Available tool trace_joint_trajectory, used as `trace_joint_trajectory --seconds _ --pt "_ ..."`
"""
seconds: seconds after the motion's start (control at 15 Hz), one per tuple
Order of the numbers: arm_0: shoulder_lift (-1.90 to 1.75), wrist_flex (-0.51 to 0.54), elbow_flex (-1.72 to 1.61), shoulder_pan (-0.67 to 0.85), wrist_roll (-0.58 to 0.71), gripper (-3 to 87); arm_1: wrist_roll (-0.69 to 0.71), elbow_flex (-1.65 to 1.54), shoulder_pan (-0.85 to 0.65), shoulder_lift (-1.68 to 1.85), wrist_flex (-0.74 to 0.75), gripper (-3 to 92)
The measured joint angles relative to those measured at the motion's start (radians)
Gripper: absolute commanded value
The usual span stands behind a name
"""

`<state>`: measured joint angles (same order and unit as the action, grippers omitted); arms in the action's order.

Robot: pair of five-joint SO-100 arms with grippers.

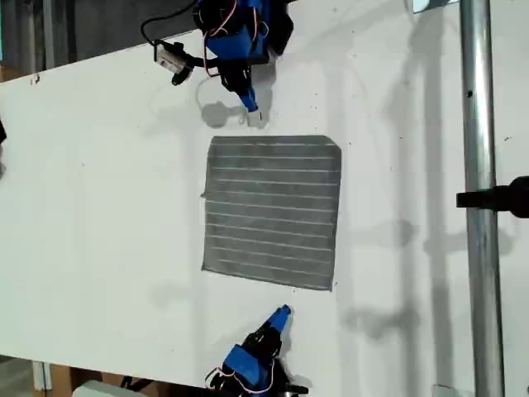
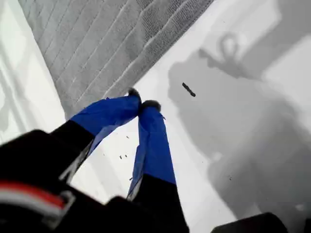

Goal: Grasp corners of a towel and fold twice.

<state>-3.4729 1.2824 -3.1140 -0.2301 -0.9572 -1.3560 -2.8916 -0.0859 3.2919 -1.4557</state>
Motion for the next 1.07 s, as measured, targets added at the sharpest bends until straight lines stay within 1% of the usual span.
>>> trace_joint_trajectory --seconds 0.07,0.13,0.2,0.27,0.47,0.53,0.67,0.8,0.87,0.93,1.0,1.07 --pt "0.000 0.000 0.000 0.005 -0.011 -2.8 0.000 0.000 -0.003 0.000 0.000 -0.2" --pt "0.002 0.000 0.000 0.115 -0.129 -2.8 0.000 0.000 -0.028 0.000 0.000 -0.2" --pt "0.000 0.000 0.000 0.255 -0.304 -2.8 -0.002 0.000 -0.021 0.000 0.000 -0.2" --pt "0.000 0.000 -0.003 0.304 -0.393 -2.8 -0.002 0.000 -0.018 0.000 0.000 -0.2" --pt "0.003 0.000 -0.003 0.314 -0.431 -2.8 -0.002 0.000 -0.018 0.000 0.006 -0.2" --pt "0.003 0.000 -0.003 0.319 -0.433 -2.8 -0.002 0.000 0.000 0.000 0.035 -0.2" --pt "0.003 0.000 -0.003 0.318 -0.433 -2.8 0.000 0.008 0.071 -0.052 0.161 -0.2" --pt "0.003 0.000 -0.003 0.318 -0.433 -2.8 0.005 0.163 0.187 -0.367 0.321 -0.2" --pt "0.003 0.000 -0.003 0.318 -0.433 -2.8 0.021 0.284 0.245 -0.563 0.351 -0.2" --pt "0.003 0.000 -0.003 0.318 -0.433 -2.8 0.040 0.411 0.285 -0.747 0.353 -0.2" --pt "0.003 0.000 -0.003 0.318 -0.433 -2.8 0.060 0.554 0.331 -0.922 0.324 -0.2" --pt "0.003 0.000 -0.003 0.318 -0.433 -2.8 0.078 0.718 0.380 -1.085 0.253 -0.2"
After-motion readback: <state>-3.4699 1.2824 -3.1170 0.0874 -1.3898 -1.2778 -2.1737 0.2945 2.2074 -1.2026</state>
